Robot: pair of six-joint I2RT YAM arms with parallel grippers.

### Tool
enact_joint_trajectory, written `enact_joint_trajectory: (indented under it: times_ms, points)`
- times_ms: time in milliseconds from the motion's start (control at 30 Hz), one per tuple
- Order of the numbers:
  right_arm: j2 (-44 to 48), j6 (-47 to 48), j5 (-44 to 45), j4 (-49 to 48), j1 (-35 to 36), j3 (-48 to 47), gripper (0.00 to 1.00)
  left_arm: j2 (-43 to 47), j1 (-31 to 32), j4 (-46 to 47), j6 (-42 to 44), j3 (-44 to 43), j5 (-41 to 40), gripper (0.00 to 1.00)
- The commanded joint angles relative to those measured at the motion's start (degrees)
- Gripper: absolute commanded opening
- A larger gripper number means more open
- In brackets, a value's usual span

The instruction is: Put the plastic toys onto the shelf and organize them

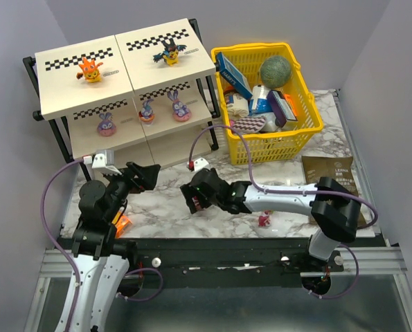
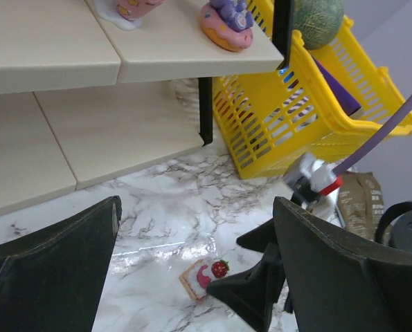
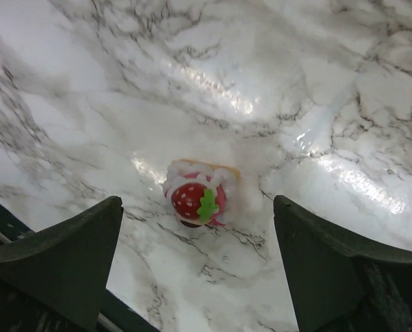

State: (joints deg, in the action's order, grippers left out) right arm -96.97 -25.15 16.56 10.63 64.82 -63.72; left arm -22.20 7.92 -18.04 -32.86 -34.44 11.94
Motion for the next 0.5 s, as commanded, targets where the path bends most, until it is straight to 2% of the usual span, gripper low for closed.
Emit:
enact_joint_trajectory:
  times_ms: [0,233,467]
  points:
    - [-0.9,5.6,4.4,-14.0,4.0,6.9,0.97,4.0,1.7,0.5,-0.5,3.1,-0.3,0.99]
    - [-5.0,2.8,9.9,-23.3,6.9,12.0,0.98,5.8,1.7,-1.4,1.4,4.9,2.1,0.99]
    - [-11.0,-3.3,16.3,-22.4,7.5,13.6,0.98,6.8,1.7,-0.9,1.8,5.0,2.9,0.99]
